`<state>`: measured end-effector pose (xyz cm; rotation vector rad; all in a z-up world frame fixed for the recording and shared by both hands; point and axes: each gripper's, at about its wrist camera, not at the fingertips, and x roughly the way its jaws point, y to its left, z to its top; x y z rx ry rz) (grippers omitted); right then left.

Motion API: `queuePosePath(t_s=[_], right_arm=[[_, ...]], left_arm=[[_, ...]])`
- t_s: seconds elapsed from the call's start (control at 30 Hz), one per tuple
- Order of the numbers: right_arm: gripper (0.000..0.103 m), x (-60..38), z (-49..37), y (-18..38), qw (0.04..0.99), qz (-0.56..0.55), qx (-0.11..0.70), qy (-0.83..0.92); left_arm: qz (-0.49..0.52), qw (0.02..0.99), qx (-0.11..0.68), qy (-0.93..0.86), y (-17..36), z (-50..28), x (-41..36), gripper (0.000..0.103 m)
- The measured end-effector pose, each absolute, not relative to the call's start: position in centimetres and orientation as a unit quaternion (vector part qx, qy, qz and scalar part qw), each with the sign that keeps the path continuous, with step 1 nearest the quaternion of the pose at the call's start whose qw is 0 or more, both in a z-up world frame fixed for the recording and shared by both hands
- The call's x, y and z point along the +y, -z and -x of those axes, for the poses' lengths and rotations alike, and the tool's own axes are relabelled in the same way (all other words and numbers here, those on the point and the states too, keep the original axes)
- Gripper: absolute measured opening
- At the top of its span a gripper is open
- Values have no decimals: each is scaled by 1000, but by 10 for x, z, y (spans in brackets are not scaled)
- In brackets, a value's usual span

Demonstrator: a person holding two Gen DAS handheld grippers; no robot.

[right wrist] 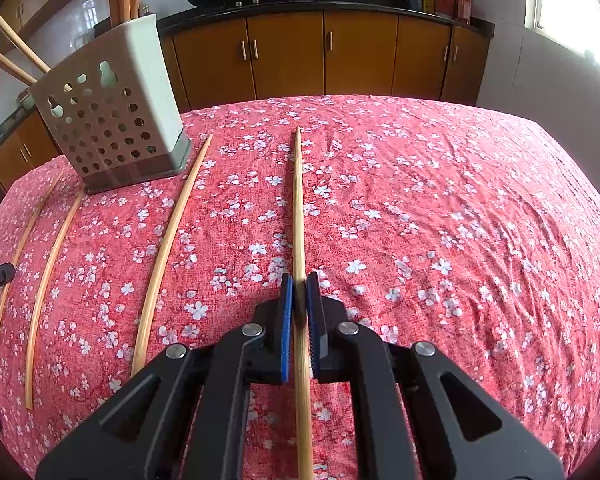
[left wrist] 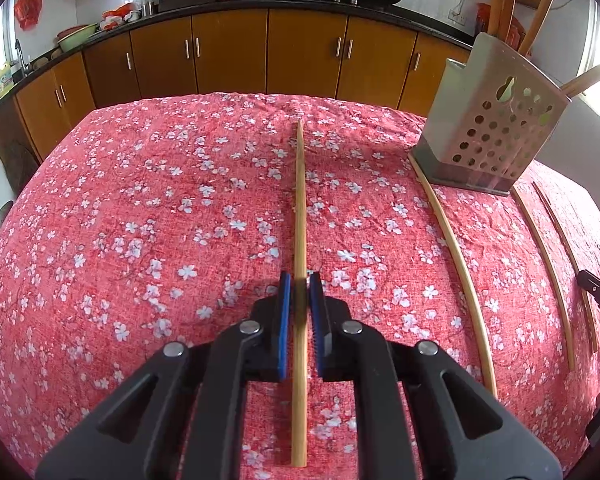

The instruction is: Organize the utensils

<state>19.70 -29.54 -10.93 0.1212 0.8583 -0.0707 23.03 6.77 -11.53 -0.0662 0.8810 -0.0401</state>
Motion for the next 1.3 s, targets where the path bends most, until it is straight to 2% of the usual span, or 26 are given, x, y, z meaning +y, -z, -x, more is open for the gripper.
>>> queuePosePath(t_s=[1.07, 1.3], right_arm=[[9, -297, -198, 109, 906, -65, 417, 33], [9, -295, -193, 108, 906, -61, 418, 36]], left_arm=[[31, 904, 426, 19, 115, -230, 68, 12], [-2, 904, 427, 14, 114, -223, 60, 12]])
